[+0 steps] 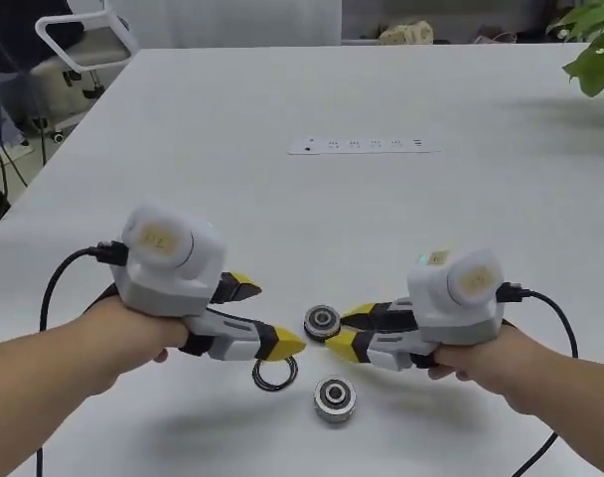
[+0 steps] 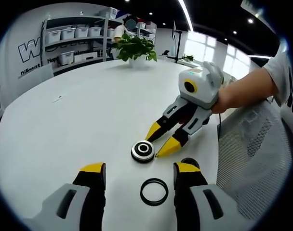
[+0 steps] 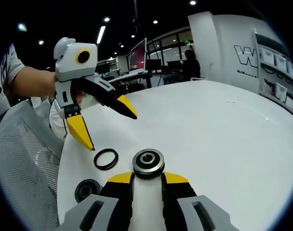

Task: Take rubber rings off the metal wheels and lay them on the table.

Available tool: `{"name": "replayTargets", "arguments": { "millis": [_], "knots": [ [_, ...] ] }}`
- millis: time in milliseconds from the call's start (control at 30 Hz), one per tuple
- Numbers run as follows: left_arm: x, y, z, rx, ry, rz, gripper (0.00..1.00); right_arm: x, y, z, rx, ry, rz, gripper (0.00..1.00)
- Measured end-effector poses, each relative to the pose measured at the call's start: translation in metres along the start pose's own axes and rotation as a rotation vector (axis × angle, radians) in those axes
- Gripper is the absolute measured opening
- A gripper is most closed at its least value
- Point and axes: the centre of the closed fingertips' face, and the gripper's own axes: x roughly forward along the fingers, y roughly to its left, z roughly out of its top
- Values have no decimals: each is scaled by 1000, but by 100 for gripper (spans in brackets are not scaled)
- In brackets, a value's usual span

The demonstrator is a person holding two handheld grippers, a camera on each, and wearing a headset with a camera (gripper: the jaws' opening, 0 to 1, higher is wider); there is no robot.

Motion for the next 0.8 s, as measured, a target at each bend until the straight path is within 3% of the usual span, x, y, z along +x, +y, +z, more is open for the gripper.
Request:
{"name": "replayTargets", "arguments": {
  "millis": [800],
  "knots": [
    [25, -6, 5, 22, 20, -34, 45, 0, -3, 1, 13, -14, -3, 16]
  ]
}}
